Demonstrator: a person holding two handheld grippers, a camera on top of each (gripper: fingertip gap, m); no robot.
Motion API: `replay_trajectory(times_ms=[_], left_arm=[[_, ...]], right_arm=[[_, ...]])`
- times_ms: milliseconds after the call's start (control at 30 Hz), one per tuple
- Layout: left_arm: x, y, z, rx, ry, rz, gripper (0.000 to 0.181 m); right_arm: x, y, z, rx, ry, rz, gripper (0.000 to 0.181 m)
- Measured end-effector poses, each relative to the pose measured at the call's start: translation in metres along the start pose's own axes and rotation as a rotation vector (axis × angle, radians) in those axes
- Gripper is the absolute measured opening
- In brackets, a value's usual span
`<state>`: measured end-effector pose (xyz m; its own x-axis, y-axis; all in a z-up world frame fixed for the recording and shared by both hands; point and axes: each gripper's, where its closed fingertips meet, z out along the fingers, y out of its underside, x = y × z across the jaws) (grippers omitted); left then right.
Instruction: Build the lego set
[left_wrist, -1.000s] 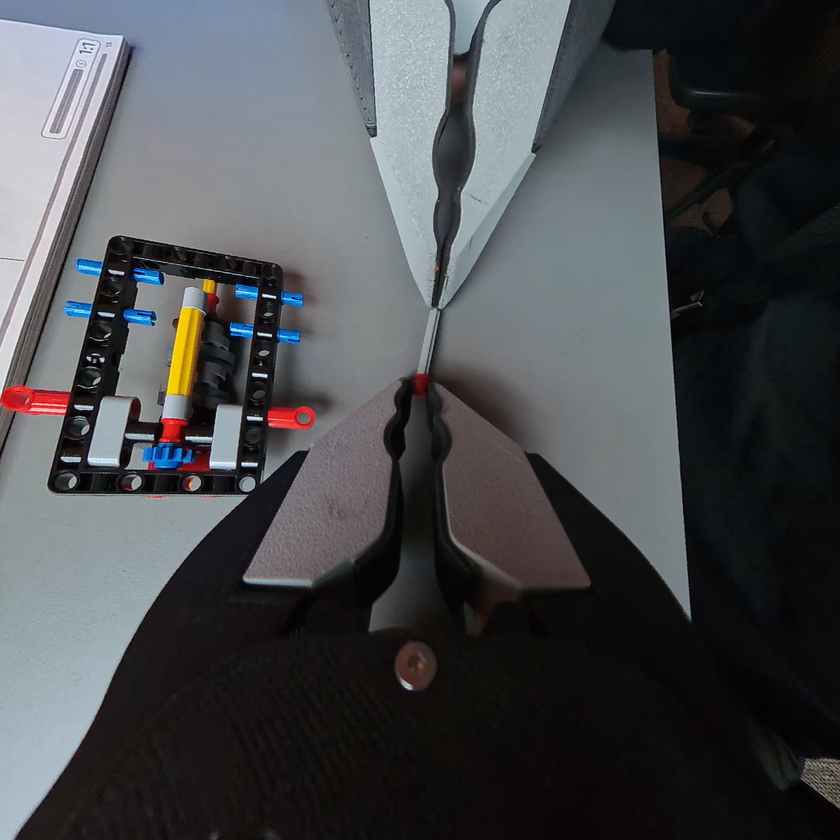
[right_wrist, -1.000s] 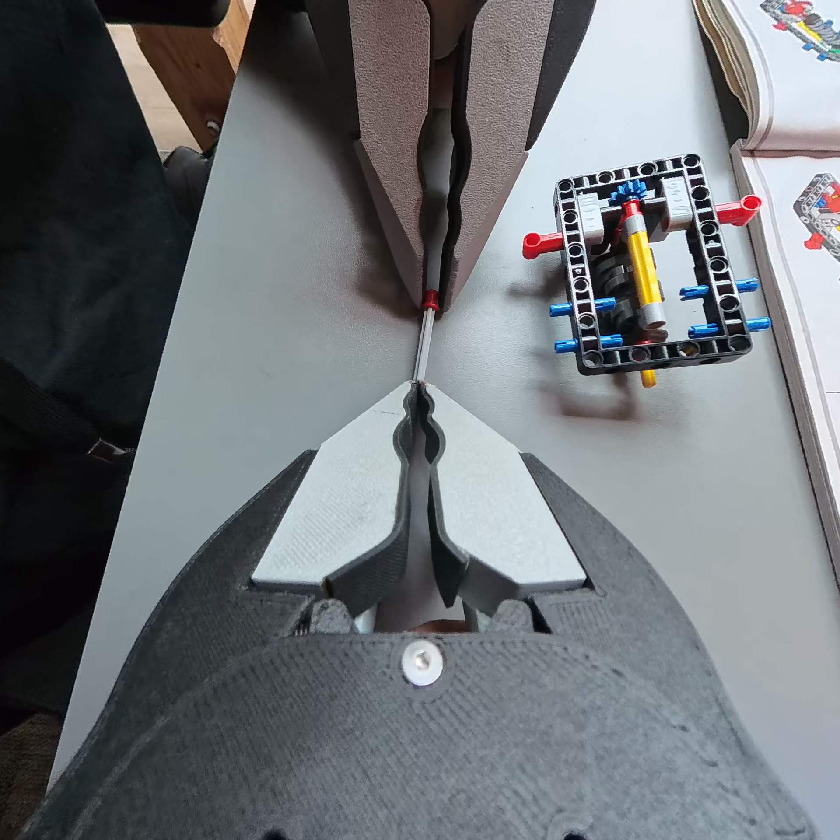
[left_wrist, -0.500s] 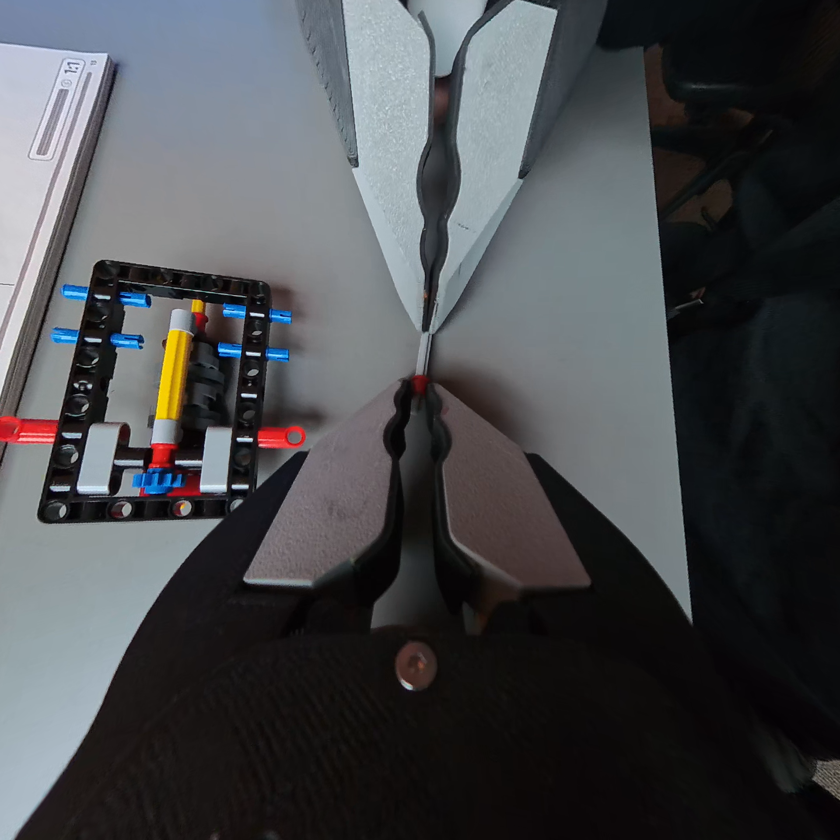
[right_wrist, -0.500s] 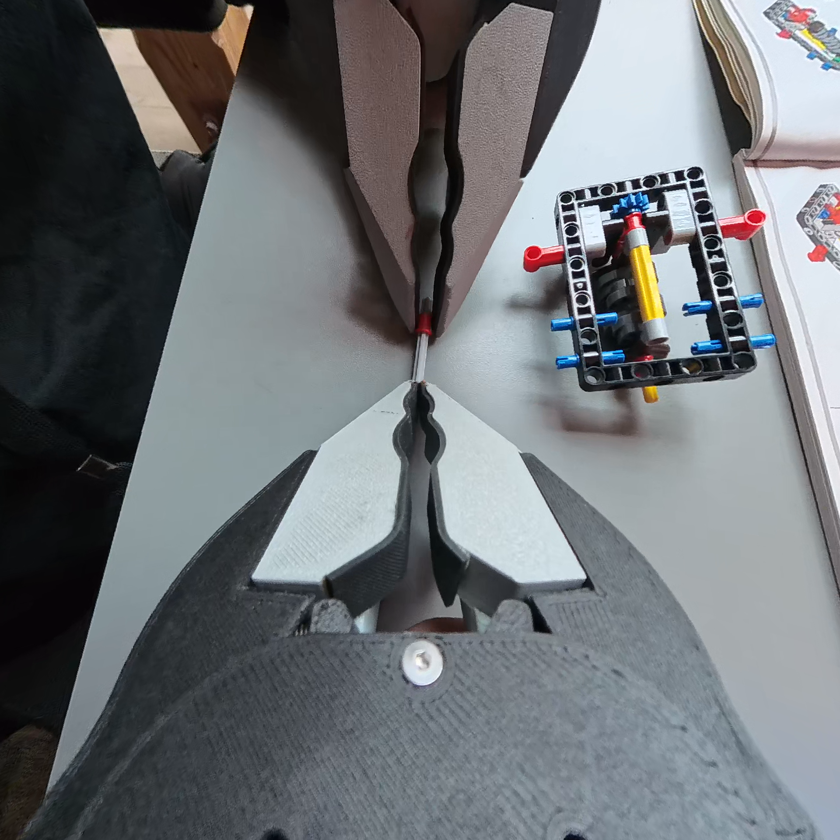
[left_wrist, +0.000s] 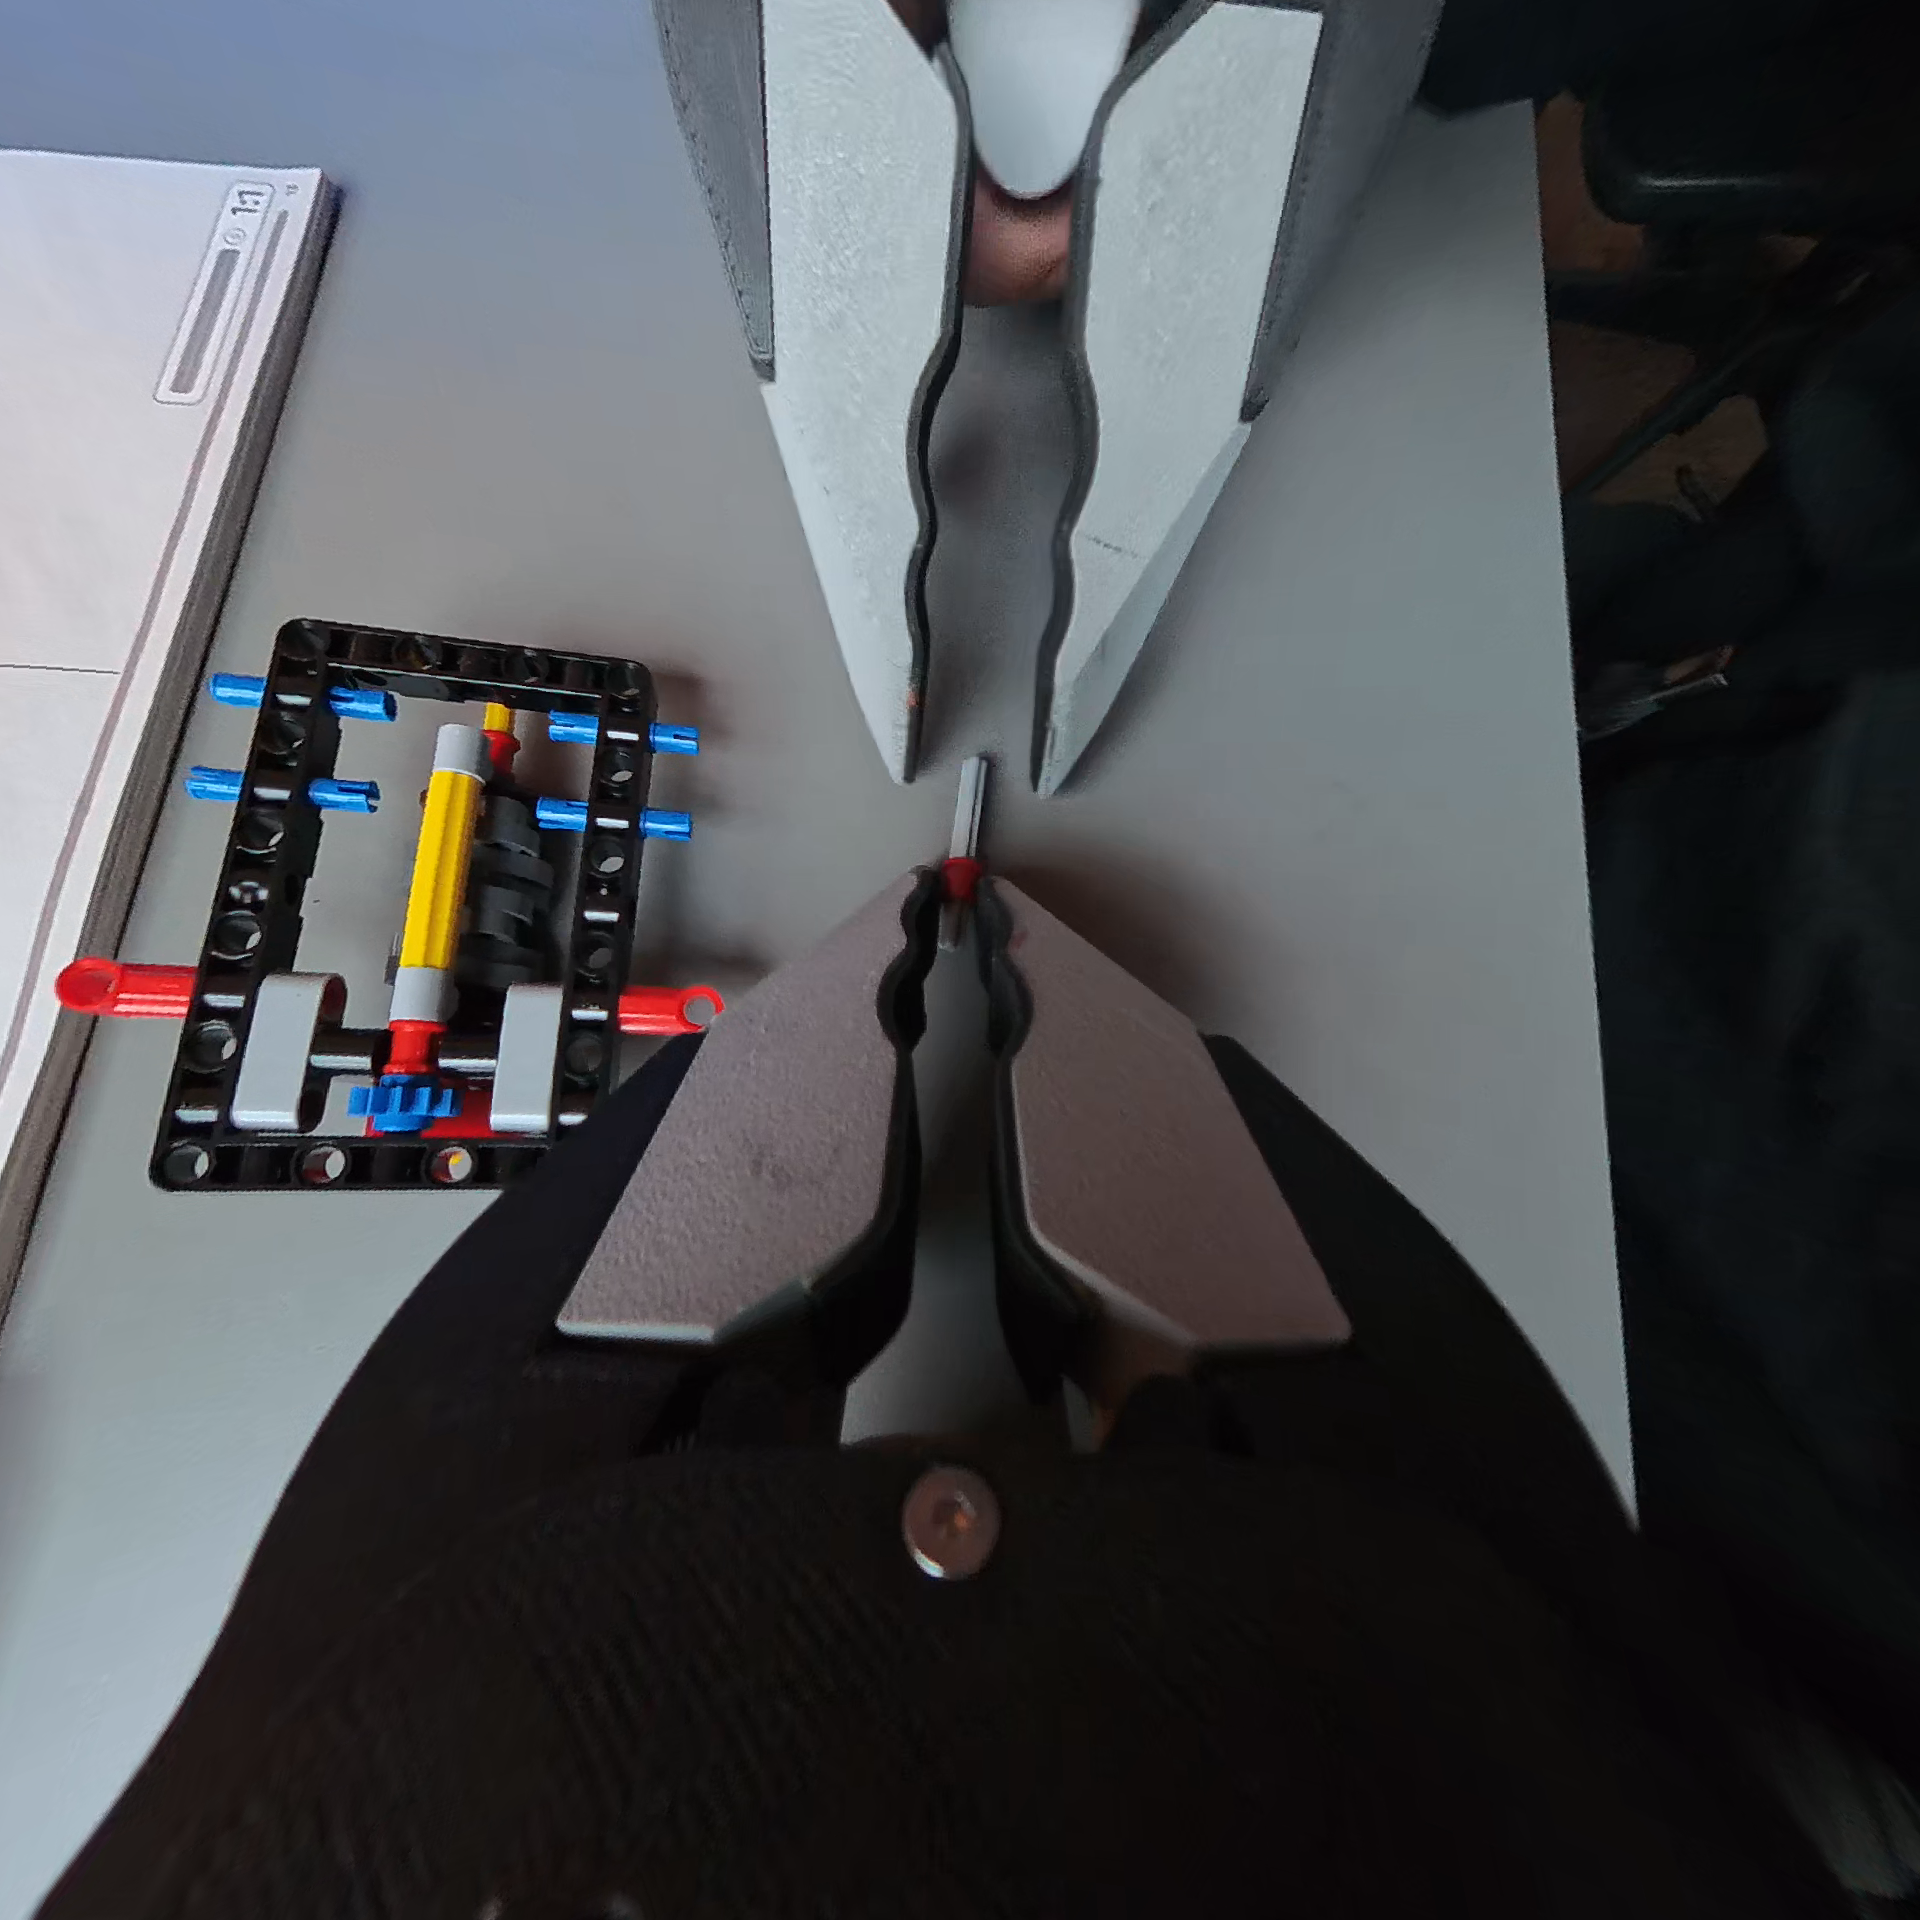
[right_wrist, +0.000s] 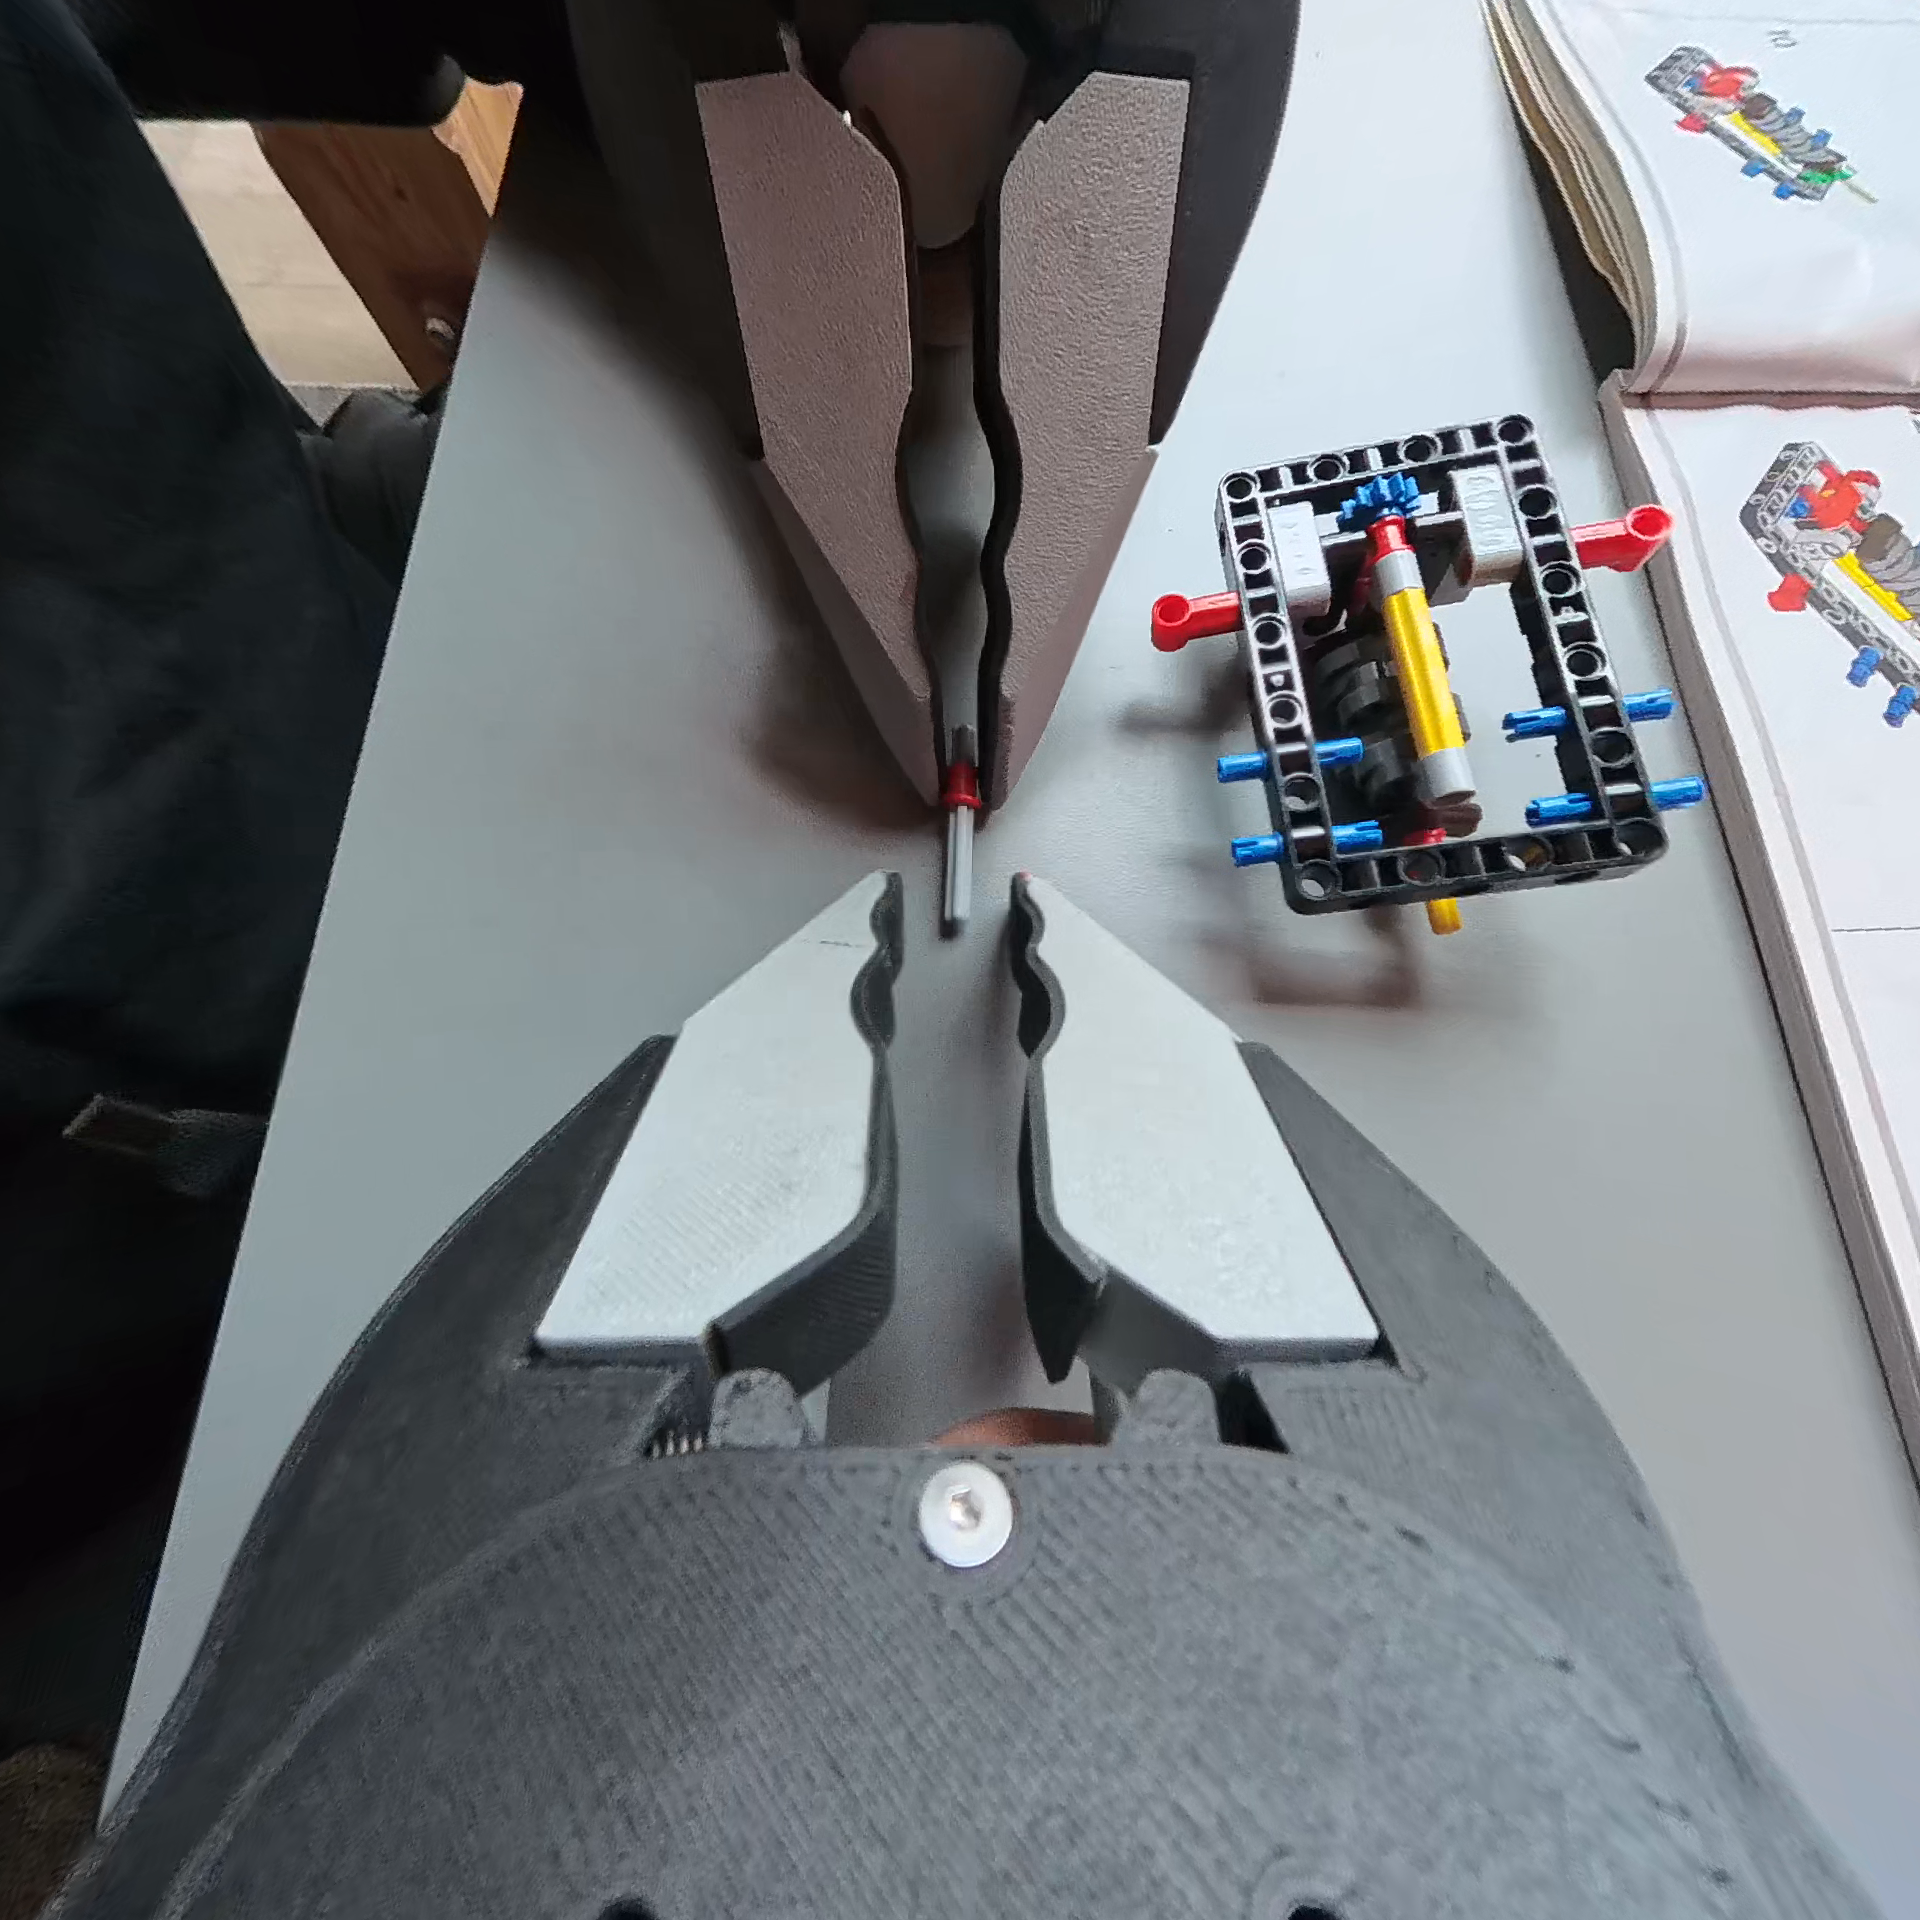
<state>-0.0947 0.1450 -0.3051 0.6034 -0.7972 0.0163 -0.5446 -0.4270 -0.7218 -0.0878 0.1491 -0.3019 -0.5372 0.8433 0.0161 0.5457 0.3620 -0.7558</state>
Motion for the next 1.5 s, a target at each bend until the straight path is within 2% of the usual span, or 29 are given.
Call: replay_trajectory(times_ms=[267,467,1167,1233,1267,1300,1400,1500], left_arm=[[-0.001,-0.003,0.001,0.011,-0.012,-0.006,0.005],[-0.001,-0.002,0.002,0.003,-0.026,0.013,0.005],[0.002,-0.003,-0.003,0.035,-0.045,0.018,0.005],[0.0,-0.003,-0.005,0.039,-0.05,0.005,0.005],[-0.01,0.008,-0.007,-0.012,-0.1,0.003,0.005],[-0.02,0.013,-0.014,-0.008,-0.142,-0.017,0.005],[-0.019,0.012,-0.025,0.062,-0.079,-0.086,0.004],[-0.021,0.009,-0.018,0.034,-0.113,-0.053,0.005]], right_arm=[[0.003,-0.001,0.006,-0.032,0.083,-0.073,0.002],[0.003,0.0,0.006,-0.037,0.122,-0.14,0.002],[-0.001,0.0,-0.004,-0.001,0.122,-0.167,0.001],[0.002,0.003,-0.007,-0.016,0.132,-0.159,0.001],[0.01,0.011,-0.011,-0.04,0.17,-0.155,0.001],[0.017,0.017,-0.019,-0.043,0.192,-0.123,0.001],[0.02,0.007,-0.041,0.114,0.167,-0.04,0.001],[0.027,0.012,-0.041,0.096,0.159,-0.002,0.001]])
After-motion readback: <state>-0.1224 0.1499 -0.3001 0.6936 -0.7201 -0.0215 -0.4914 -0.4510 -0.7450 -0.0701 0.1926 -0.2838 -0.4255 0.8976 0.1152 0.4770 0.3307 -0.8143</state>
